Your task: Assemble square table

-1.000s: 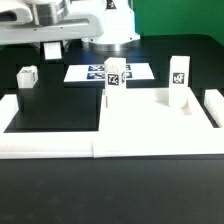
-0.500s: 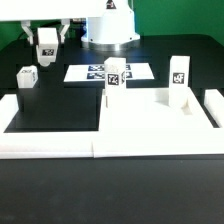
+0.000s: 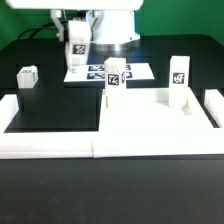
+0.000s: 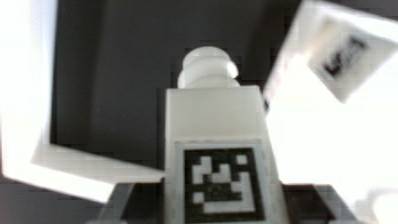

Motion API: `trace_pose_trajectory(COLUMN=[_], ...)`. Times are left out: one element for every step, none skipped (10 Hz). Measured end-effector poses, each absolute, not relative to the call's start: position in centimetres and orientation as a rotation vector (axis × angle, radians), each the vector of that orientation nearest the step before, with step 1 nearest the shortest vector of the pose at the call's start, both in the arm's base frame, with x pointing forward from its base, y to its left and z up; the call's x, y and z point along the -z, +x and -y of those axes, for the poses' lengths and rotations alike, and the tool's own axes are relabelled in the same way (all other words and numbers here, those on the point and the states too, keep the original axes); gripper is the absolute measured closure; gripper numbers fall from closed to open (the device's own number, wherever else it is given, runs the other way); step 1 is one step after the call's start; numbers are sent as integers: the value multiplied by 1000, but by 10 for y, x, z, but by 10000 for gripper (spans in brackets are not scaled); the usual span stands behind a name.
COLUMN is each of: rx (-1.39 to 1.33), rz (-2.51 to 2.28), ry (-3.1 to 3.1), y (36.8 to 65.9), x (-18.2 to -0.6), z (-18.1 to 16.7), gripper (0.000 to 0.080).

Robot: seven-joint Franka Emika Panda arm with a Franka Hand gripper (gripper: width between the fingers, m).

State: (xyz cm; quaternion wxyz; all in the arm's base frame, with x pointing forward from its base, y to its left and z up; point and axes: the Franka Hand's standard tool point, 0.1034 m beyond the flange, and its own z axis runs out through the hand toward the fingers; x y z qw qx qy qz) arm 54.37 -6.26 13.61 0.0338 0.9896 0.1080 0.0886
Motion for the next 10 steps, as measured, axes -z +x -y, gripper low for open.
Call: trace_pose_trajectory(rx=[-390,-457,-567,-613,-673,-649,-648,-647,-646,-620], rz=[-313,-291,-280,-255,-276,-280,-280,-280,-280,-293], ry=[3032,3029,3007,3000,2964,2975,2975,2975,2975,2982], y=[555,562,571,573,574,571,571,571,571,569], x=[-140,-144,-151,-154,-154,-151,-151,-151,-150,-148], z=[52,40,36,38,43,41,41,41,41,44], gripper=[510,509,509,509,509,509,509,509,509,509])
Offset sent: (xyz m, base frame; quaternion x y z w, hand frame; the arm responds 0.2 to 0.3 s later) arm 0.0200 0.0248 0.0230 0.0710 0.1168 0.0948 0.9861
